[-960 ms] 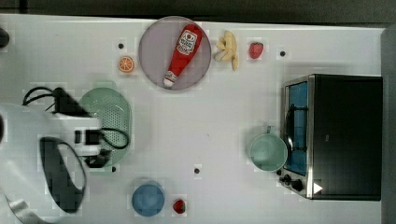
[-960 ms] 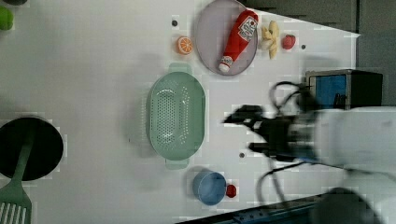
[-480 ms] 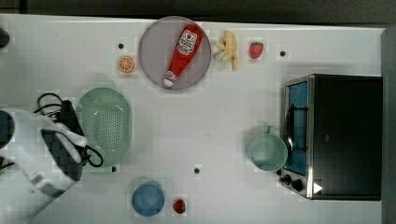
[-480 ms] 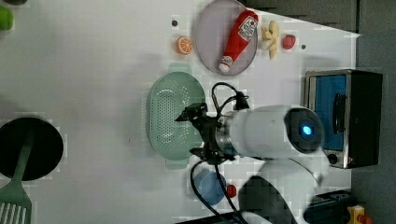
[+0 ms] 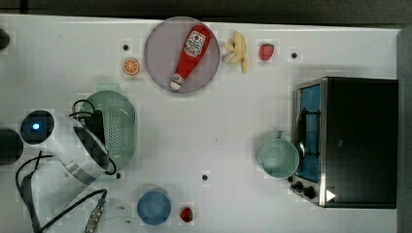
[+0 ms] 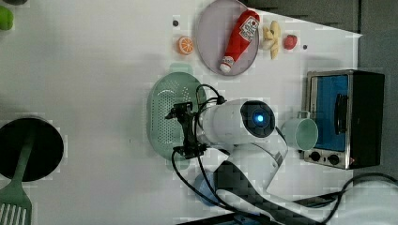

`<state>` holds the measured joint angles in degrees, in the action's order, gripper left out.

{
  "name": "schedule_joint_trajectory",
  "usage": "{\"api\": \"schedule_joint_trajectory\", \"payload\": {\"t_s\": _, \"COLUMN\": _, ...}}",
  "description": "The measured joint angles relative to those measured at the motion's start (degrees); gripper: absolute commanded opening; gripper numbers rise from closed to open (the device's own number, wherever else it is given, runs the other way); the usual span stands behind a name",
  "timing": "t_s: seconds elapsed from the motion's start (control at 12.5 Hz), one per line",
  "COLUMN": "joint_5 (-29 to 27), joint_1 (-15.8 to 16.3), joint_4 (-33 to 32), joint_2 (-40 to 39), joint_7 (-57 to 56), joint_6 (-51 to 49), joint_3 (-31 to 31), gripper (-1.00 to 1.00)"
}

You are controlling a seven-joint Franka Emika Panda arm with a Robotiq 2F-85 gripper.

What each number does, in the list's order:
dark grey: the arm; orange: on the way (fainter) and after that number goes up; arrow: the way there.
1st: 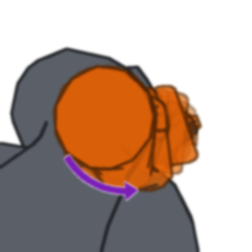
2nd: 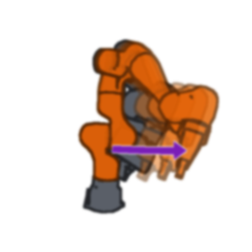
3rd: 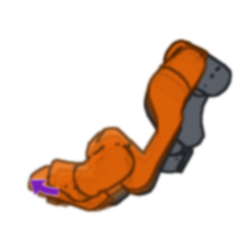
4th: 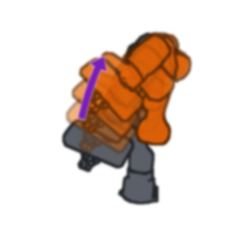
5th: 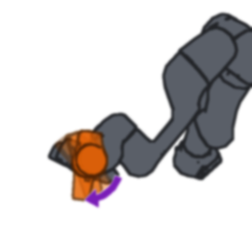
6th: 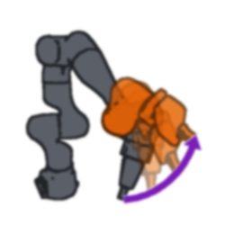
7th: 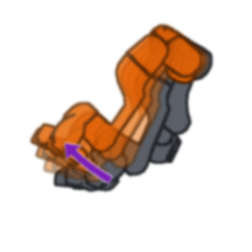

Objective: Drag strainer left to right.

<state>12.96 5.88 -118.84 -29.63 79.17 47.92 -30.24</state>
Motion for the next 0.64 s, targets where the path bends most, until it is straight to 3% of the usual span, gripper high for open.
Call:
{"api": "schedule_joint_trajectory", "payload": {"t_s": 0.16, "joint_5": 2.0, "joint_1": -0.1, "joint_4": -0.8, "joint_2": -1.2, "joint_7": 1.4, "joint_6": 5.0, "joint_3": 1.4, "gripper": 1.0}}
{"api": "schedule_joint_trajectory", "payload": {"t_s": 0.64, "joint_5": 3.8, "joint_1": 0.6, "joint_4": -0.7, "joint_2": -4.1, "joint_7": 2.0, "joint_6": 5.3, "joint_3": 4.3, "gripper": 1.0}}
